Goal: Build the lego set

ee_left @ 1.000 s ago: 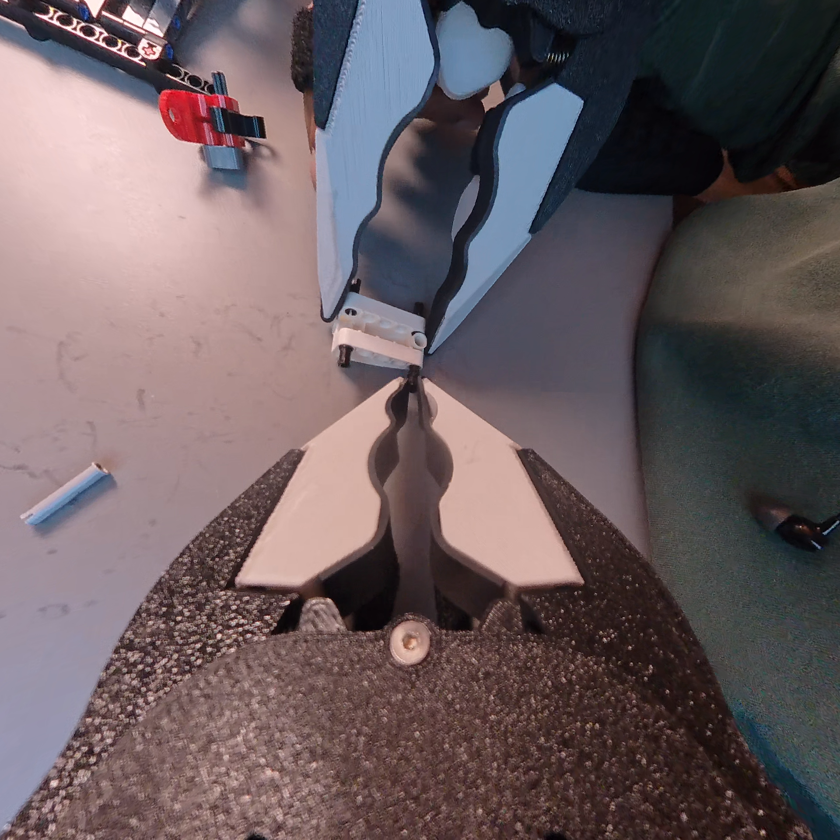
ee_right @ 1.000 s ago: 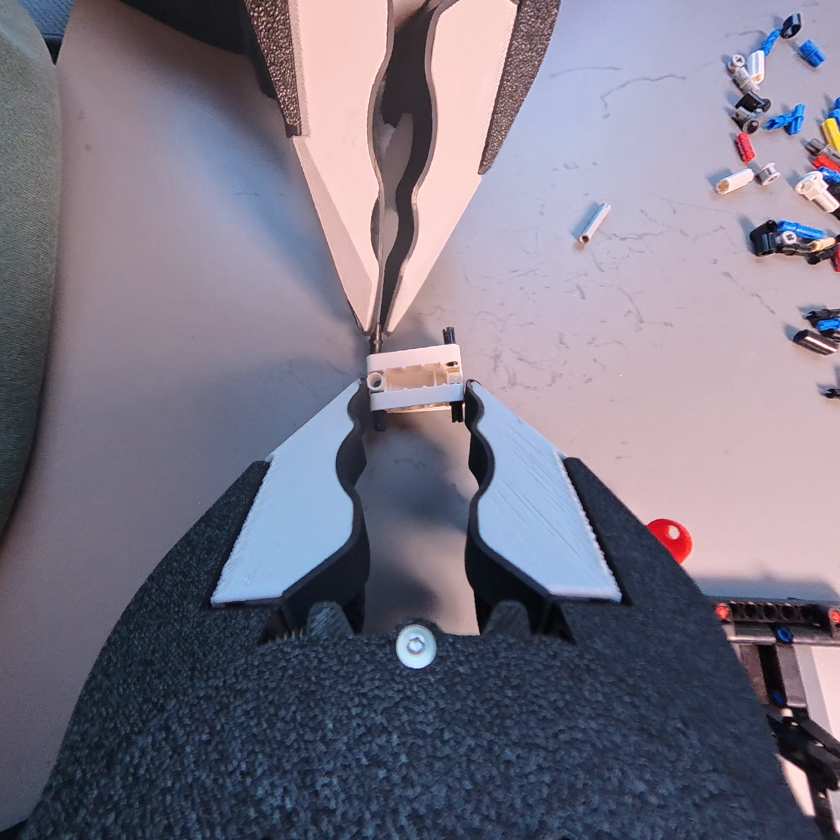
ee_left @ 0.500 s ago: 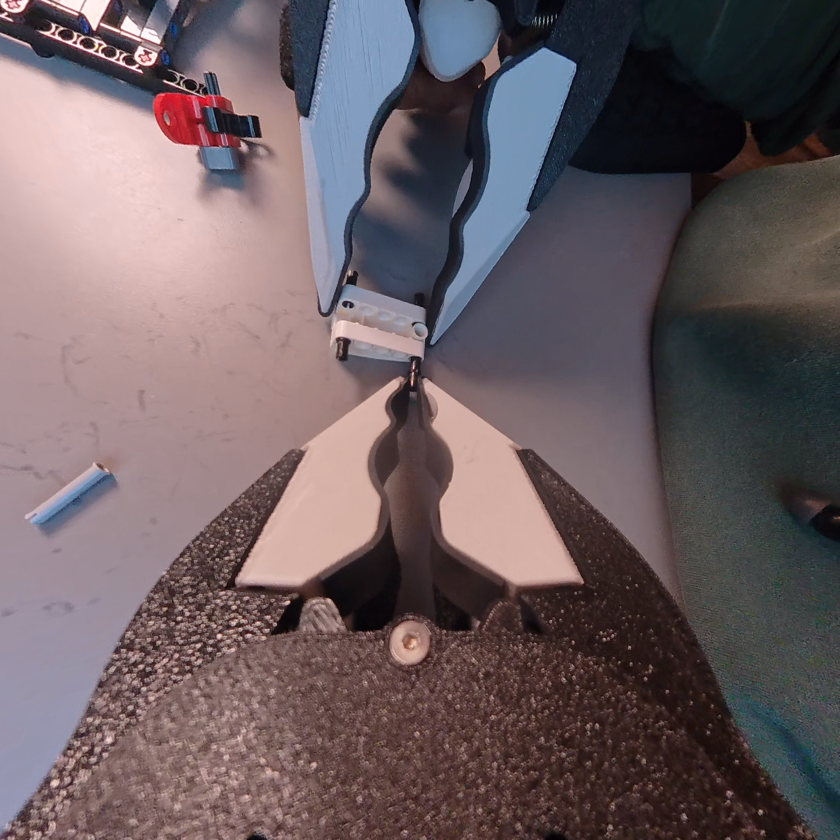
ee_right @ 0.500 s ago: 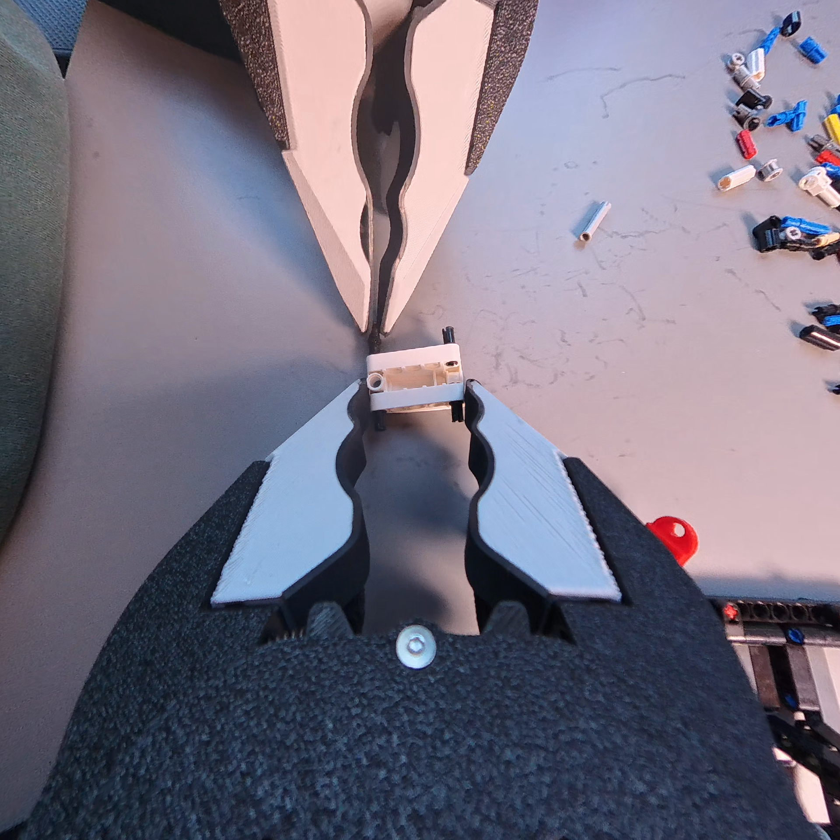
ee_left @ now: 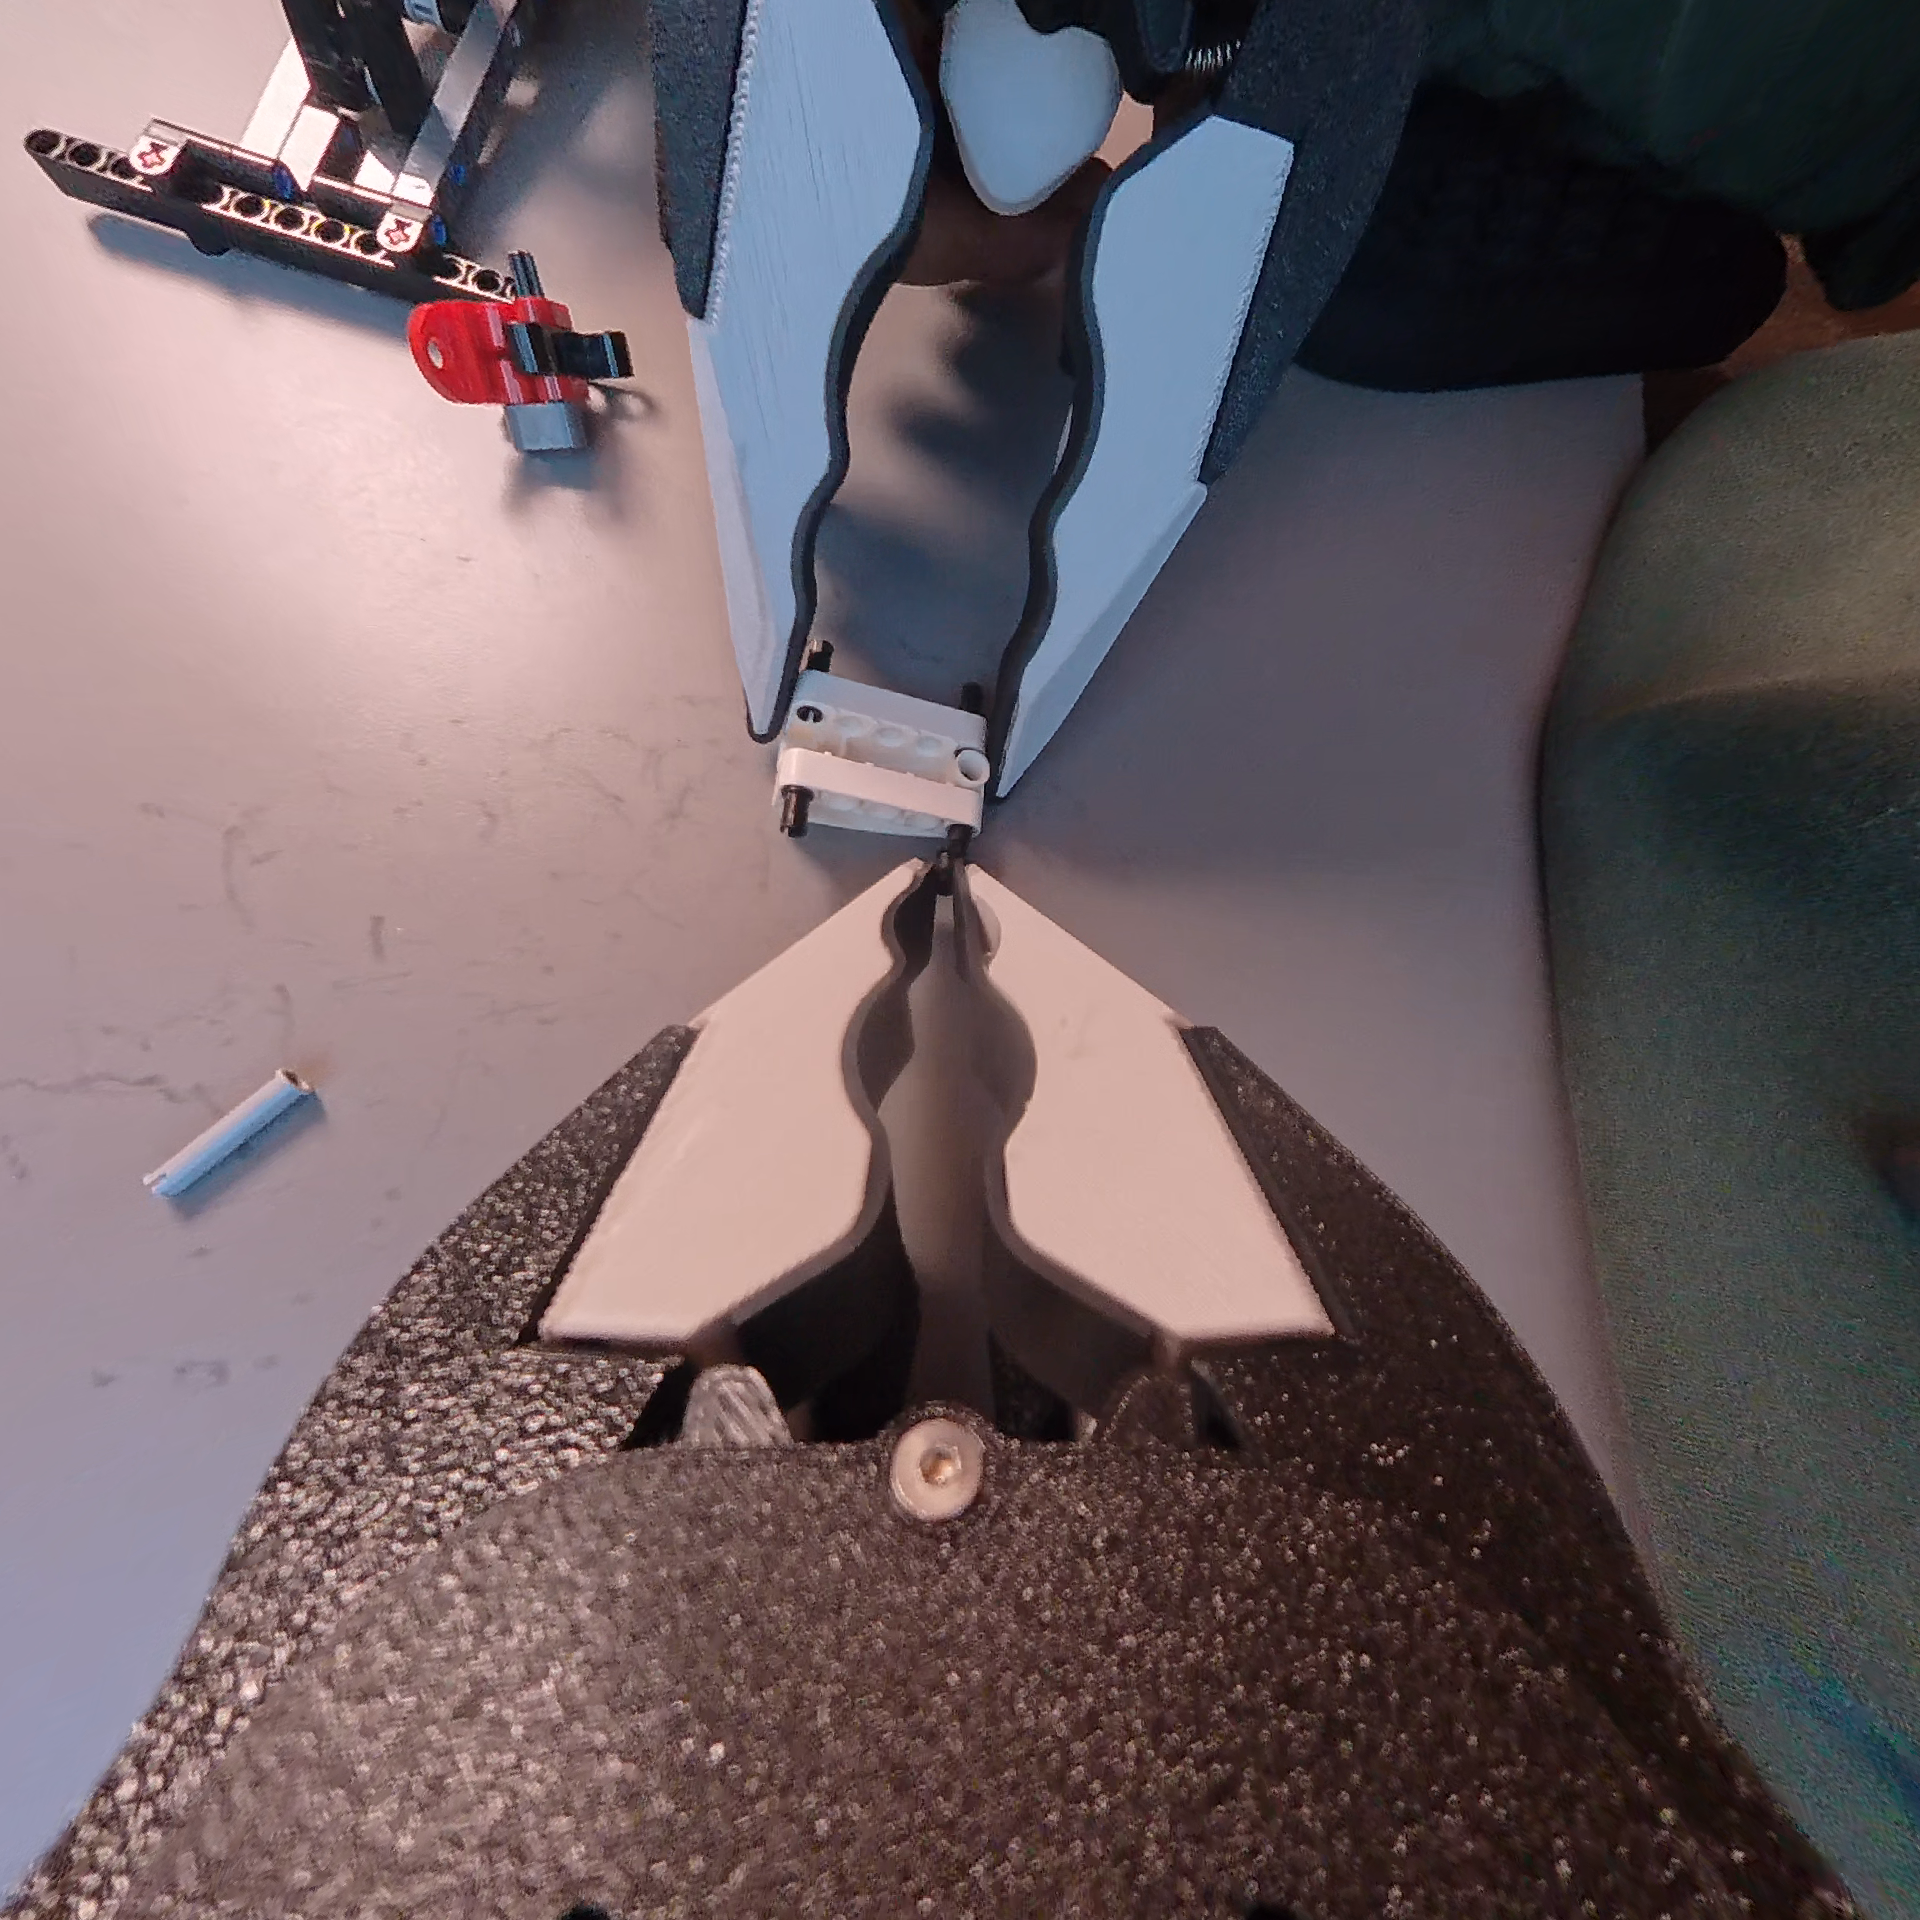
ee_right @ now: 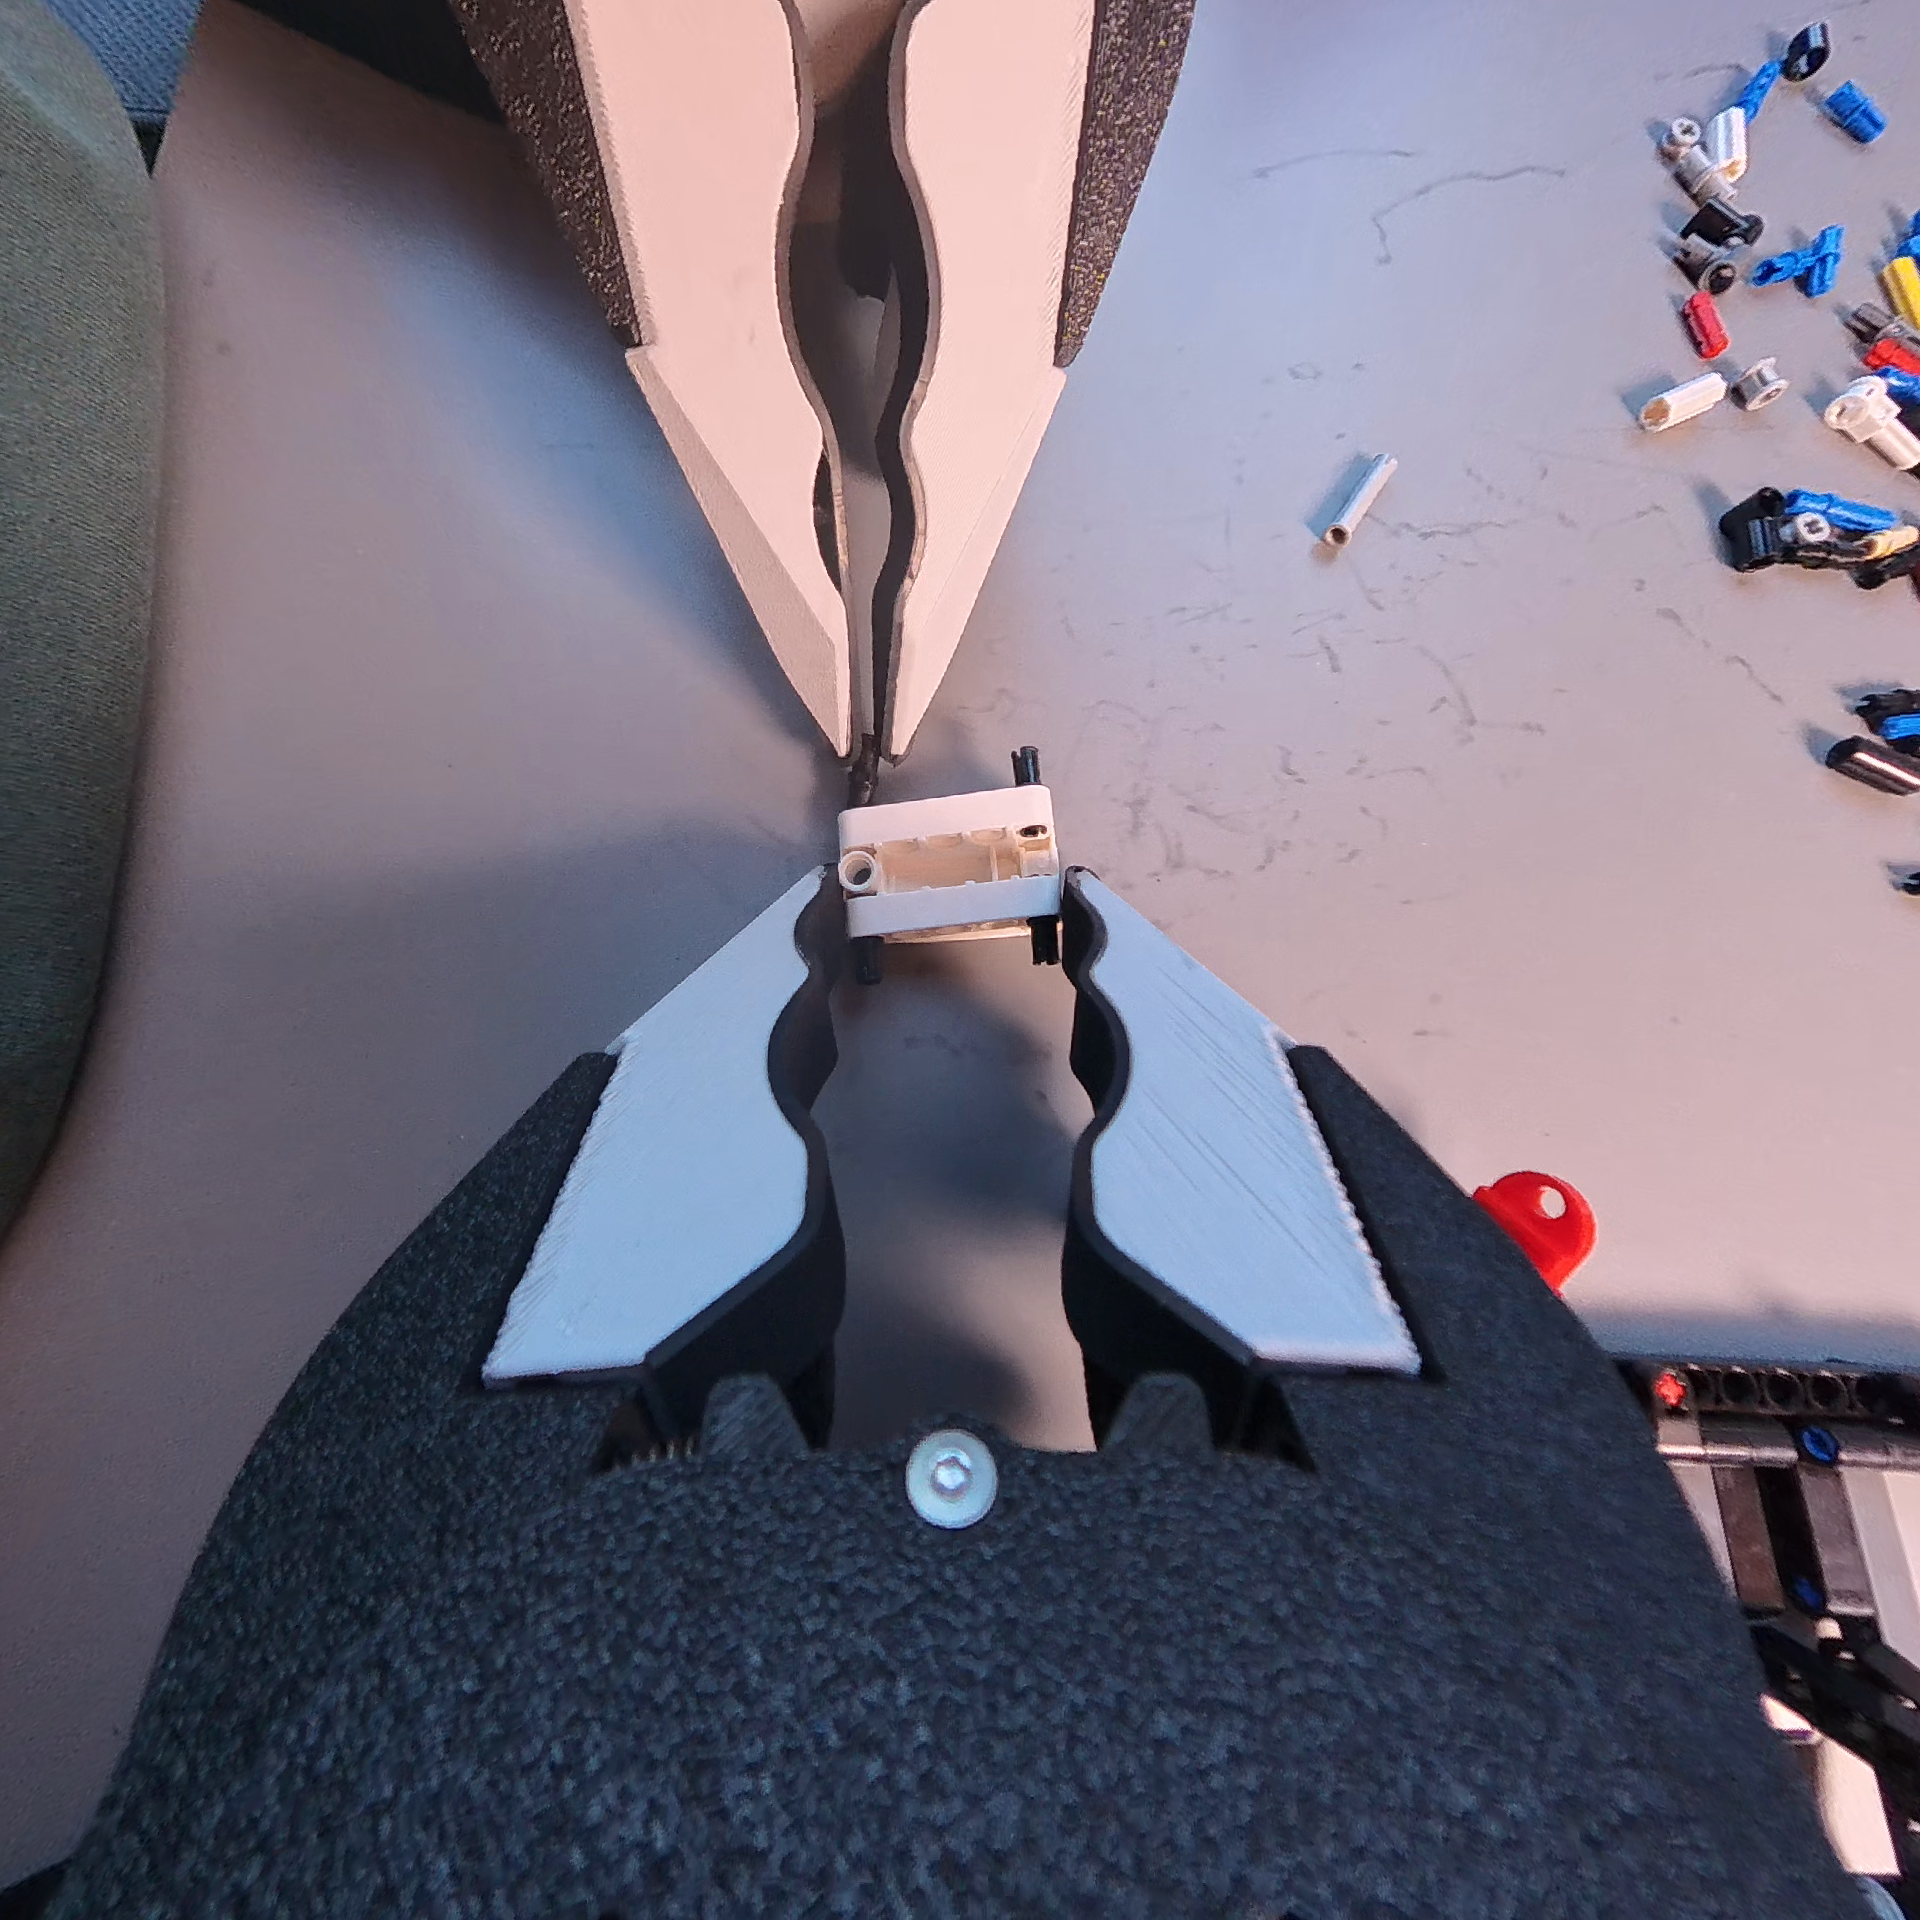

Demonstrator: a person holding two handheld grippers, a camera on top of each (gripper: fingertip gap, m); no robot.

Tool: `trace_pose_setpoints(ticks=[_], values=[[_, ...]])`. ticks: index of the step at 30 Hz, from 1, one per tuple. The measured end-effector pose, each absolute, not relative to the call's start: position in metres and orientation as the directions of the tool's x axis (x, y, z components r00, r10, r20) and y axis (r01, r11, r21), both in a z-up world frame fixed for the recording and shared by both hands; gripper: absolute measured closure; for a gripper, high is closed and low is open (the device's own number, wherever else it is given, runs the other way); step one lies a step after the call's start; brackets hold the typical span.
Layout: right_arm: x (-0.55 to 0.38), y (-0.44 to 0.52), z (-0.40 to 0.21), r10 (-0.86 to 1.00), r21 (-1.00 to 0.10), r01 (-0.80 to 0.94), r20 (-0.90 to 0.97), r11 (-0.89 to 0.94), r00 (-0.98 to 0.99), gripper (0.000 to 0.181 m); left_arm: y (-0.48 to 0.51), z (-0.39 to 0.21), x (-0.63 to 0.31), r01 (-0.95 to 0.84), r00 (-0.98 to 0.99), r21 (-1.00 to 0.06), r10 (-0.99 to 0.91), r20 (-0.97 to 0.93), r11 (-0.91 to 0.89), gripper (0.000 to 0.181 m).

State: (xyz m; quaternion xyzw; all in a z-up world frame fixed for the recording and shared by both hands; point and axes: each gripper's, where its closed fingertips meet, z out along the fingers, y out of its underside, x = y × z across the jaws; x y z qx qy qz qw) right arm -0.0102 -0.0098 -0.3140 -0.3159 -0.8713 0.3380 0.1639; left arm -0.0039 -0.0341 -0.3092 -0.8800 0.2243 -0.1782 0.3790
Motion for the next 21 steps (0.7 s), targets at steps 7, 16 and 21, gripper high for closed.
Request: trace_pose_setpoints(ticks=[7, 16, 21], values=[[-0.0092, -0.0093, -0.3140, 0.659, -0.694, 0.438, 0.070, 0.571, -0.749, 0.140, -0.0365, -0.3161, -0.0005, -0.335, 0.831, -0.723, -0.551, 0.076, -0.604, 0.179], [-0.0089, -0.0089, -0.3141, 0.662, -0.690, 0.442, 0.072, 0.573, -0.746, 0.140, -0.0337, -0.3153, -0.0024, -0.318, 0.852, -0.726, -0.520, 0.063, -0.609, 0.179], [-0.0089, -0.0081, -0.3140, 0.670, -0.694, 0.446, 0.071, 0.566, -0.739, 0.140, -0.0336, -0.3143, -0.0018, -0.325, 0.852, -0.731, -0.521, 0.049, -0.600, 0.179]])
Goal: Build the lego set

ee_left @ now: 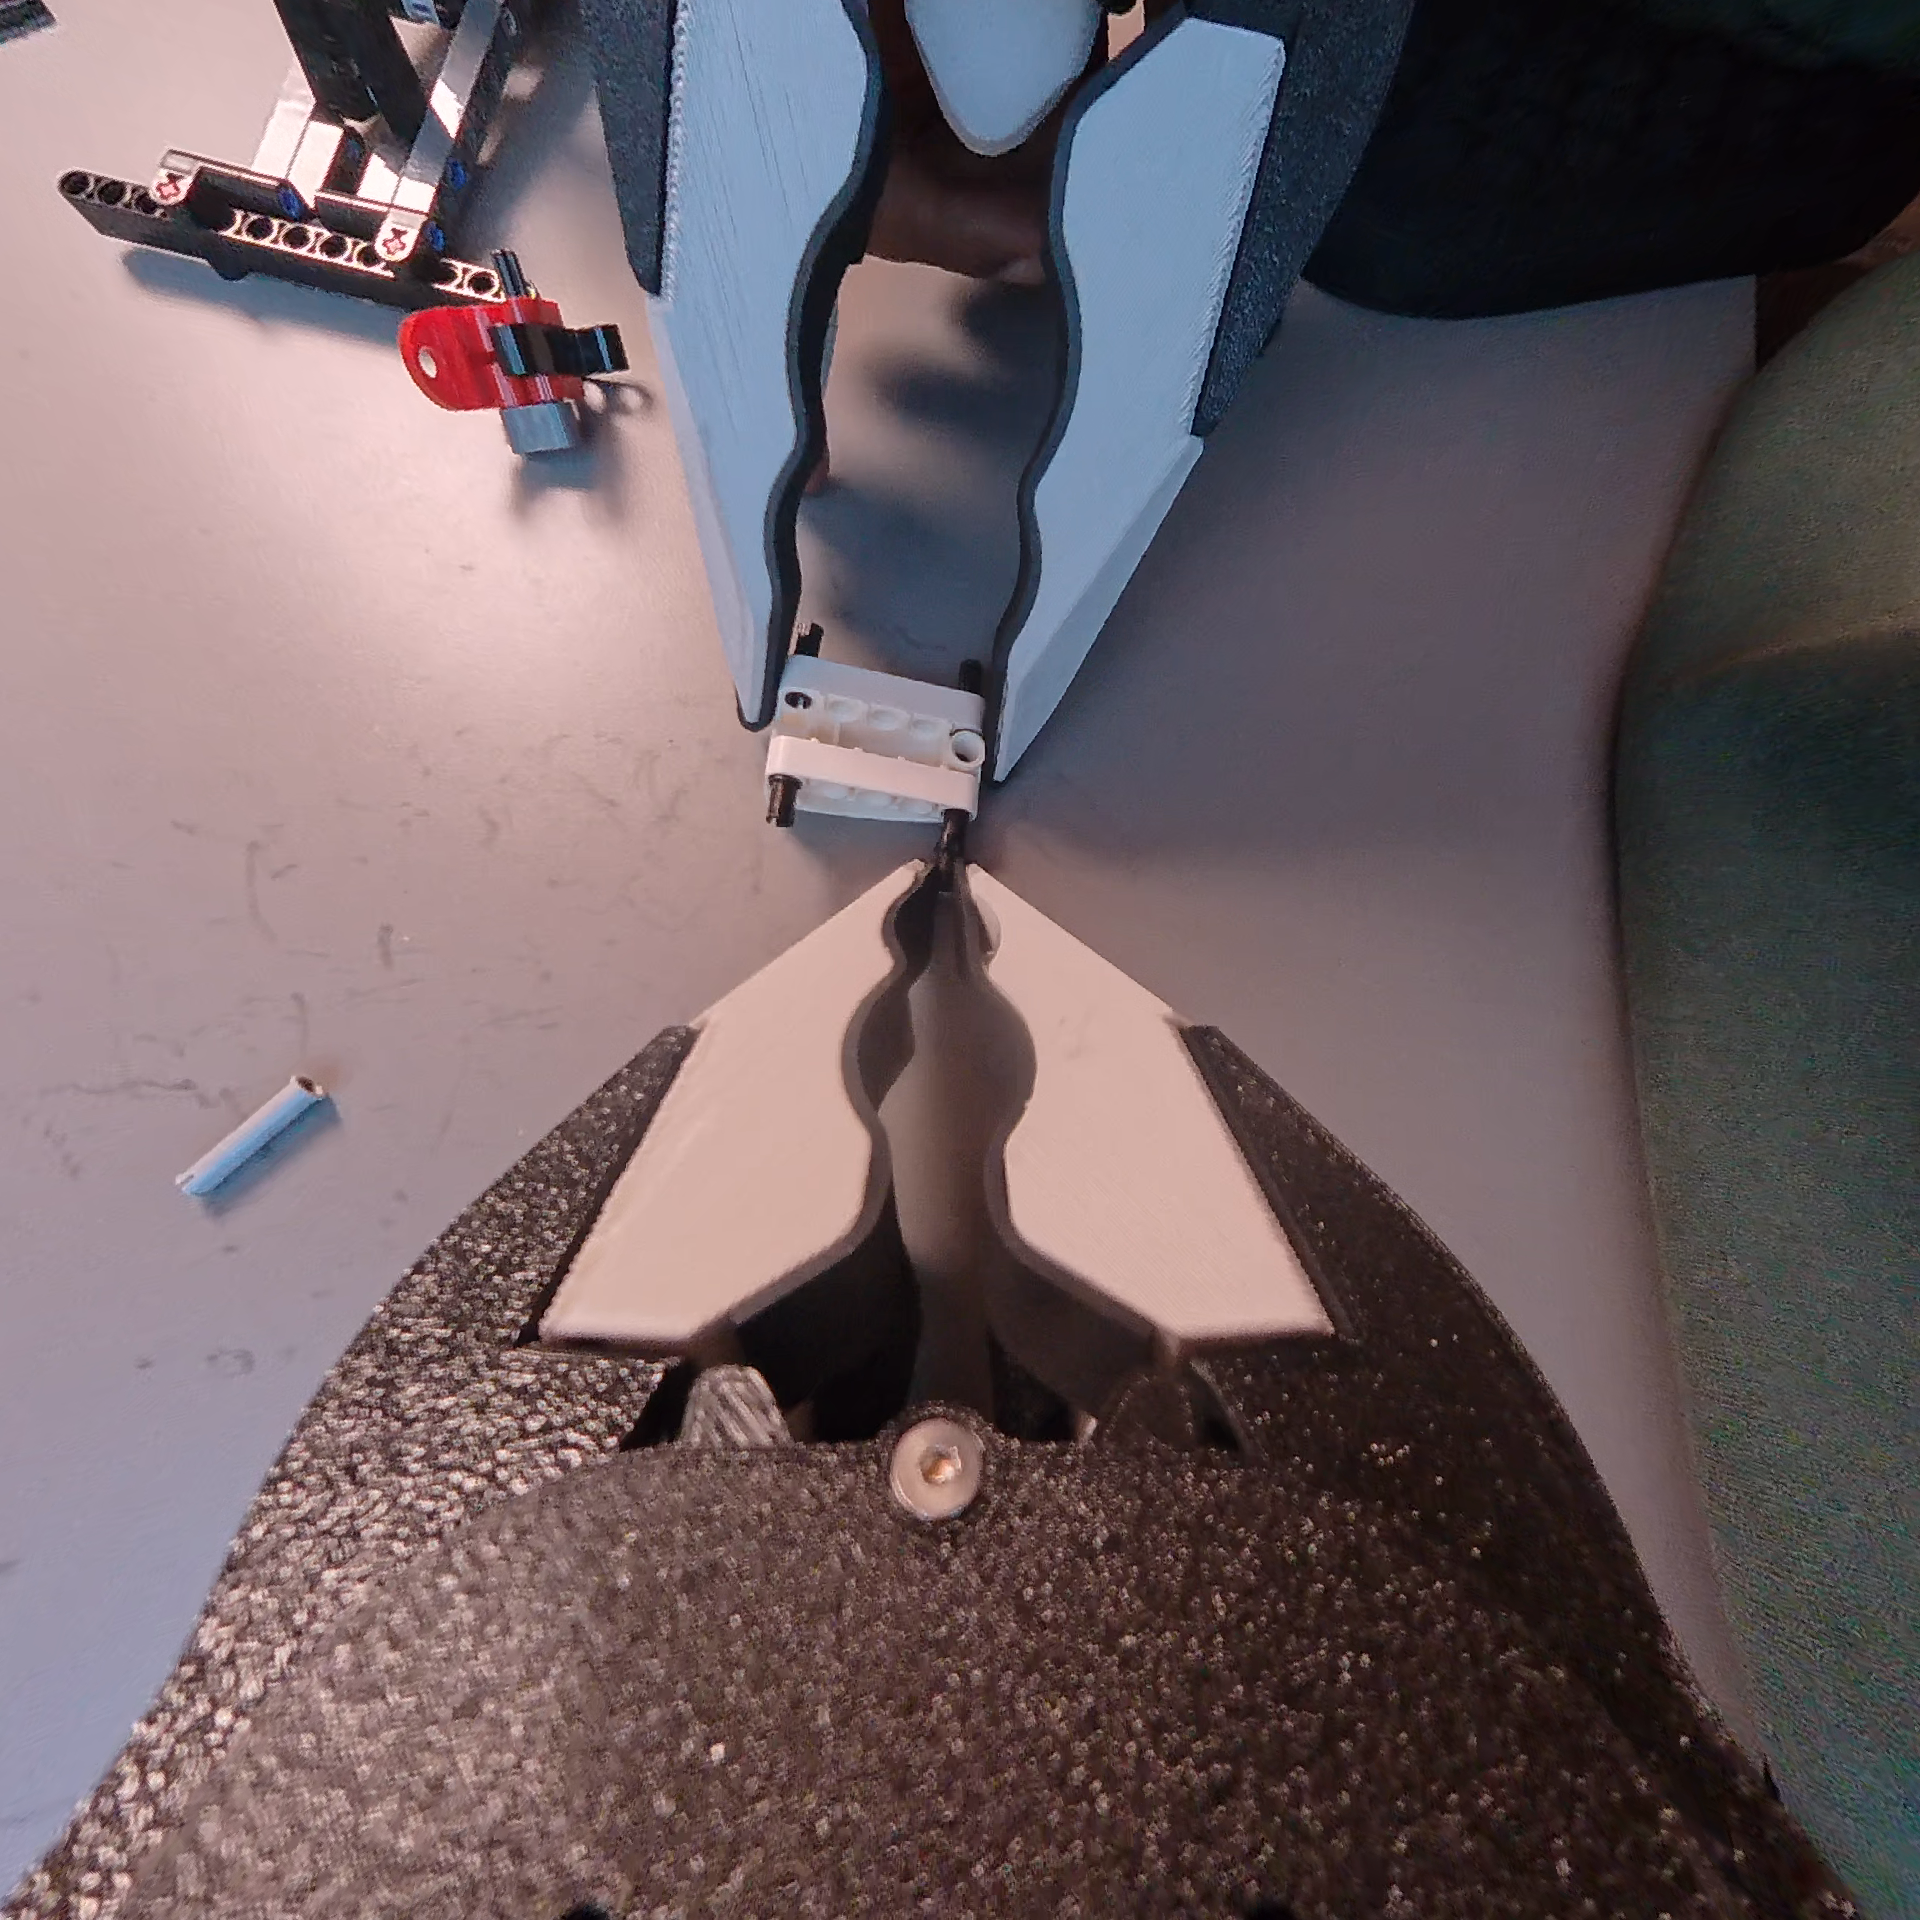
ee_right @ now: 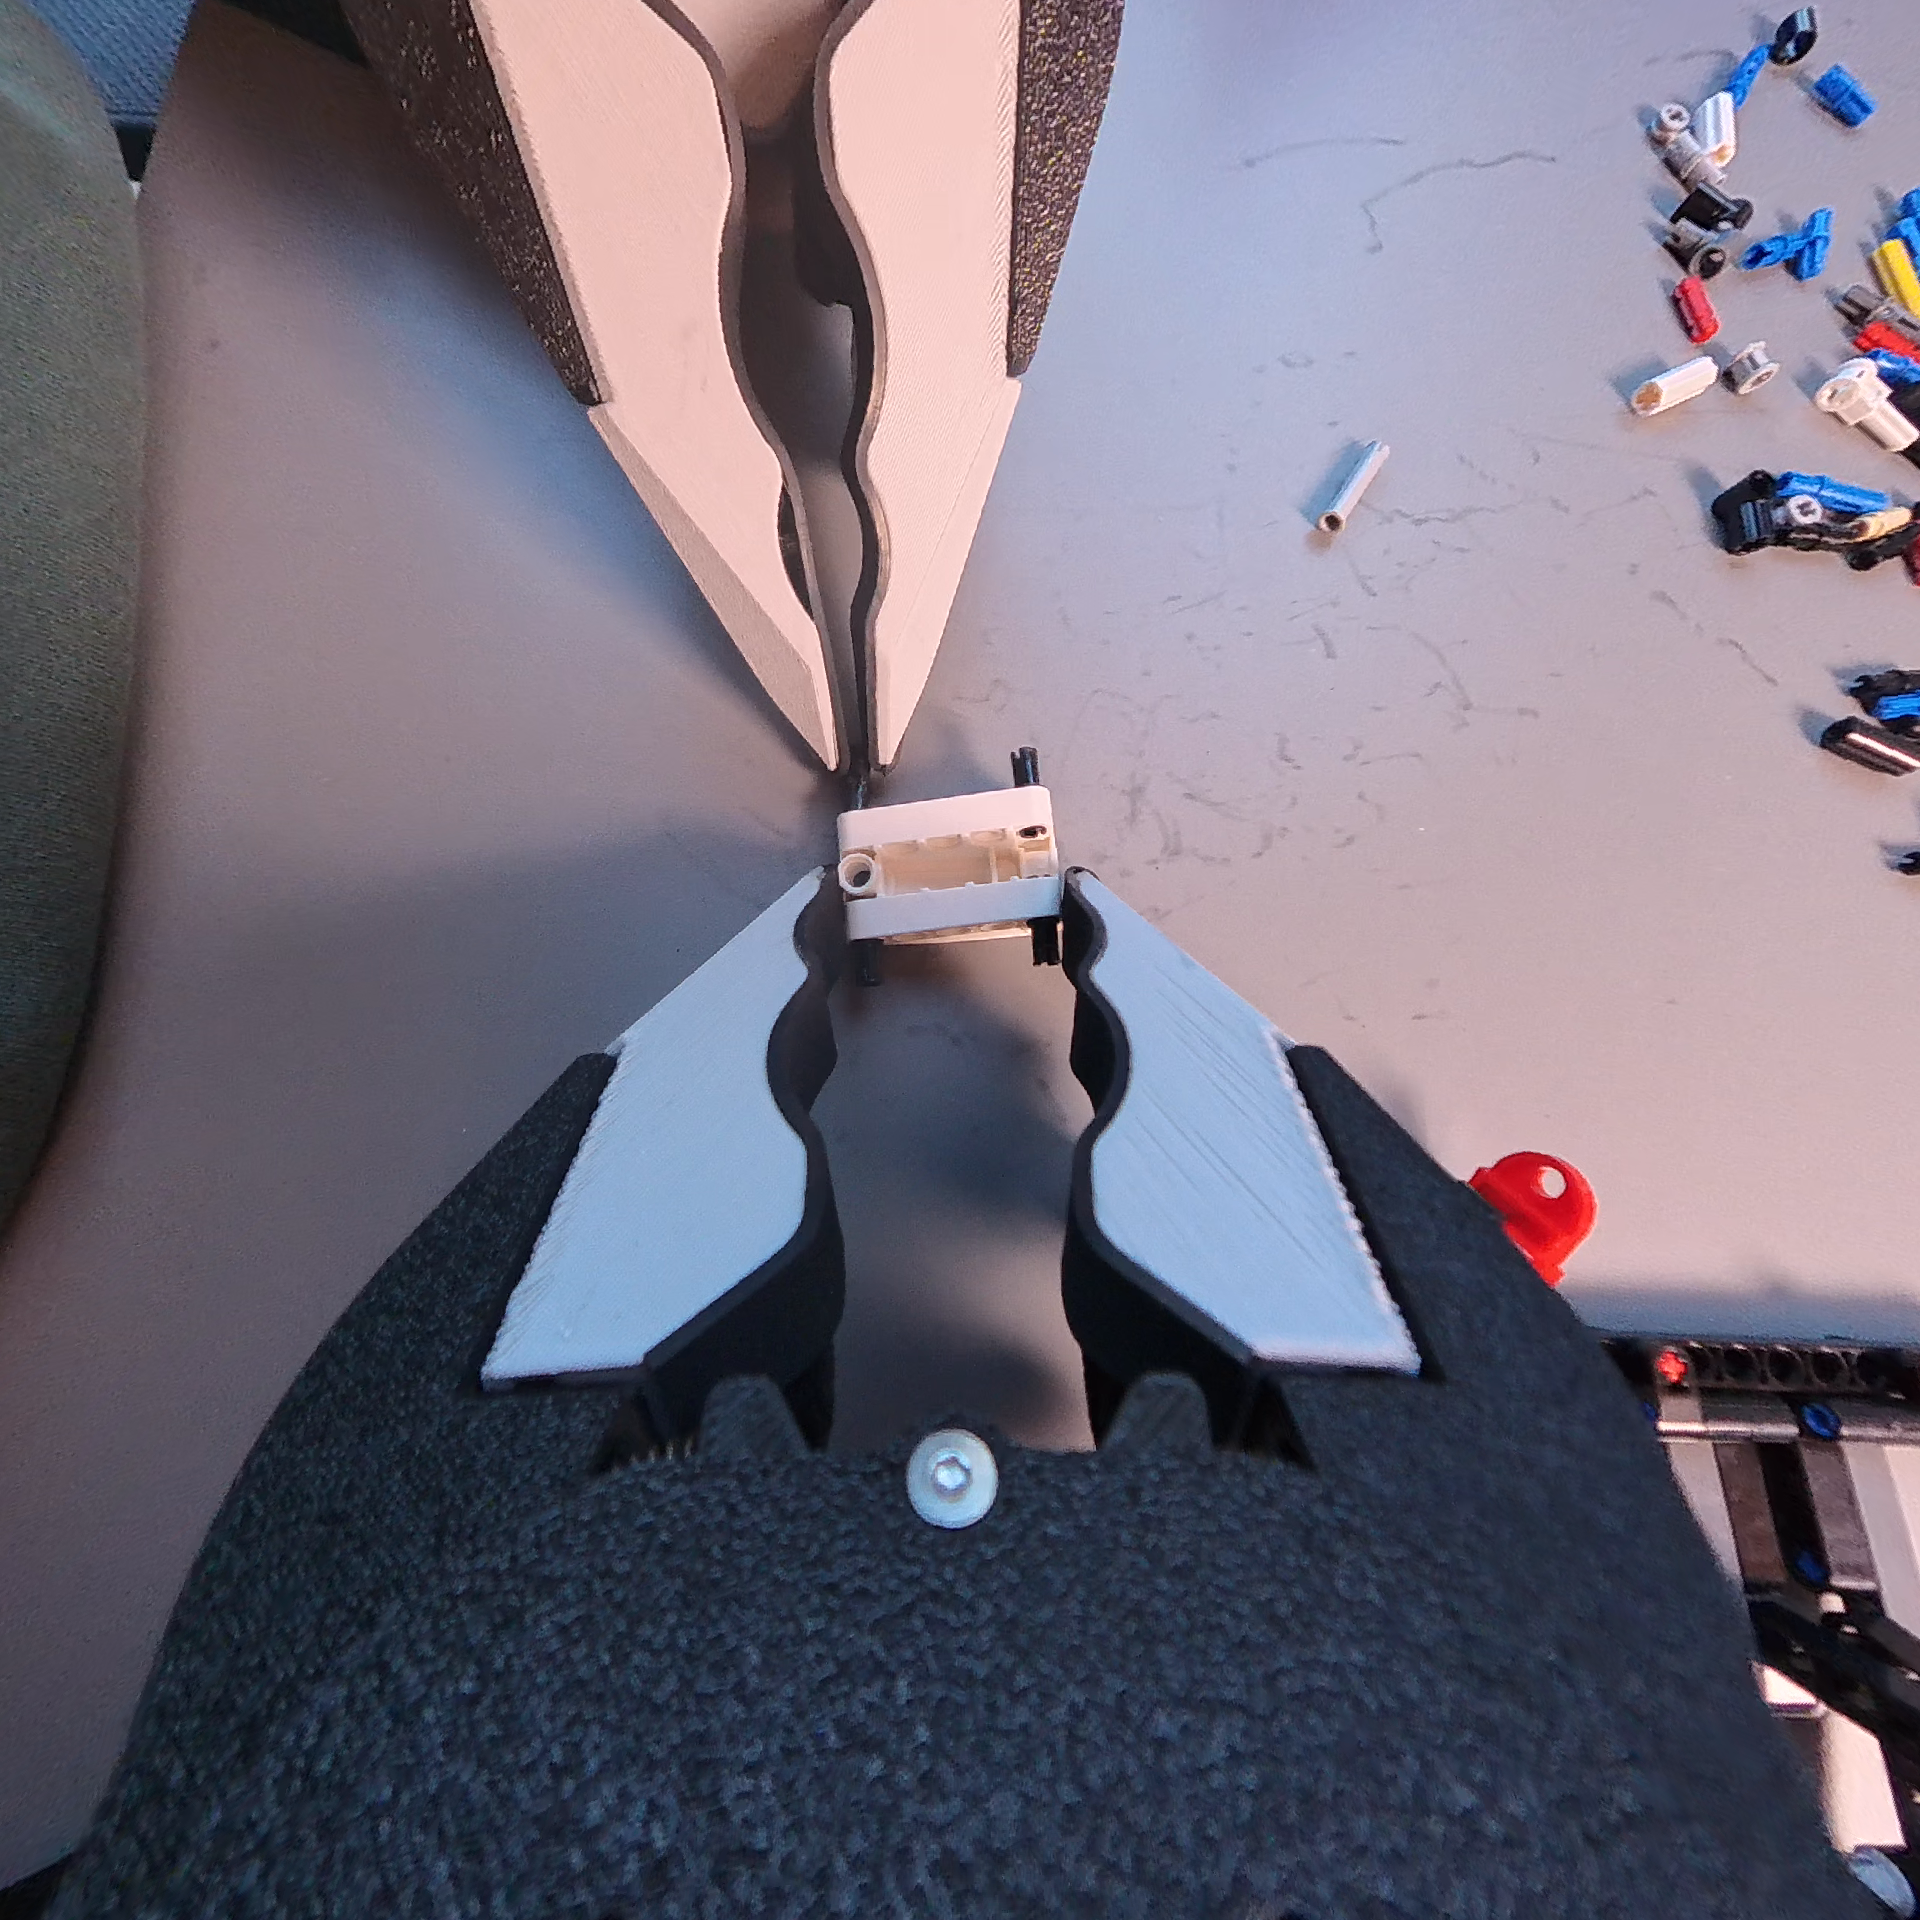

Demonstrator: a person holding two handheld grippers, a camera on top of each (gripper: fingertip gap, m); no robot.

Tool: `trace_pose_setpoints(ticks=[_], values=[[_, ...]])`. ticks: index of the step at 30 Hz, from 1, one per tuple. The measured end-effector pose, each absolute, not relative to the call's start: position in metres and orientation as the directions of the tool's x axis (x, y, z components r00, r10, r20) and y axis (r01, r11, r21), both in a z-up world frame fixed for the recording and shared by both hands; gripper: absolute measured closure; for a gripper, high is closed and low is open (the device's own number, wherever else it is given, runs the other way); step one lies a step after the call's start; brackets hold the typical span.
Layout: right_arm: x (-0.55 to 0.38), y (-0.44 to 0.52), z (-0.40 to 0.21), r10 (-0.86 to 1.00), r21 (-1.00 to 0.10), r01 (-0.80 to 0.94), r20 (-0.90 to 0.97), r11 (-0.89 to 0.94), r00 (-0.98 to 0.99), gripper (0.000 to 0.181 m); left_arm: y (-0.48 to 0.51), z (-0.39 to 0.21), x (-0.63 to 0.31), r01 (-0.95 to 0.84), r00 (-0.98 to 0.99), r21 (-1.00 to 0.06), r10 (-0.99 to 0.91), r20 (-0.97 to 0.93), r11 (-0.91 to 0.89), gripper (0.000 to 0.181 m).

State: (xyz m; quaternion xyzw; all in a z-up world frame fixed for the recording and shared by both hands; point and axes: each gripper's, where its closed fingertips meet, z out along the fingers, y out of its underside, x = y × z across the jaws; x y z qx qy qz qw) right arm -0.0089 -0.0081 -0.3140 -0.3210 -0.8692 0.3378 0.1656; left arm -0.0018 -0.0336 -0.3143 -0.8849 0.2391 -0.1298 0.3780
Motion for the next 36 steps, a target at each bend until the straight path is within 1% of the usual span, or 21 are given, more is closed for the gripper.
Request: trace_pose_setpoints(ticks=[11, 26, 30, 36], values=[[-0.0086, -0.0073, -0.3141, 0.678, -0.696, 0.447, 0.078, 0.562, -0.731, 0.139, -0.0328, -0.3163, 0.0014, -0.353, 0.857, -0.722, -0.515, 0.006, -0.595, 0.179], [-0.0078, -0.0048, -0.3141, 0.690, -0.654, 0.477, 0.096, 0.587, -0.718, 0.139, -0.0288, -0.3145, 0.0054, -0.232, 0.889, -0.724, -0.443, 0.113, -0.650, 0.180], [-0.0067, -0.0044, -0.3137, 0.680, -0.638, 0.467, 0.122, 0.612, -0.723, 0.139, -0.0279, -0.3124, 0.0066, -0.185, 0.890, -0.727, -0.426, 0.161, -0.661, 0.180], [-0.0053, -0.0032, -0.3141, 0.689, -0.599, 0.500, 0.123, 0.625, -0.714, 0.138, -0.0276, -0.3081, 0.0071, -0.120, 0.885, -0.719, -0.402, 0.235, -0.685, 0.179]])
